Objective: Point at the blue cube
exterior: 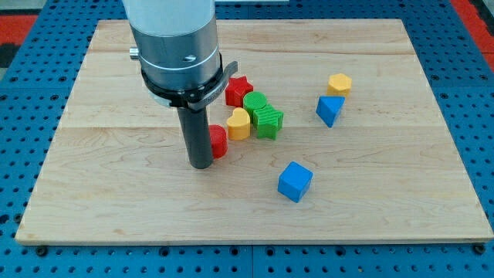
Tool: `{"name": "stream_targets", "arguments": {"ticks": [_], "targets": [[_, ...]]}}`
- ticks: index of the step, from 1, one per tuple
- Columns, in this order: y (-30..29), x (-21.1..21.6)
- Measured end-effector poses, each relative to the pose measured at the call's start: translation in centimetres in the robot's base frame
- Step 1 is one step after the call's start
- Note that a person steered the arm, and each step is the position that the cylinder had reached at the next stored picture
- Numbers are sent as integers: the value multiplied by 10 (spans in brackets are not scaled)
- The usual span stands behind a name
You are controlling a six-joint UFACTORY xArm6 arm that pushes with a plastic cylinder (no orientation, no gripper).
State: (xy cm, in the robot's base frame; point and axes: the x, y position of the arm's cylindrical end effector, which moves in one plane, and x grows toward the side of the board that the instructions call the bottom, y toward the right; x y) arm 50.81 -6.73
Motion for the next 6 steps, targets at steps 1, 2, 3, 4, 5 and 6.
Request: {"name": "stream_targets", "arguments": {"ticks": [1,2,3,4,5,6], "targets": [[0,-2],[0,-5],[7,16],[23,62],[60,78],[115,75]]}}
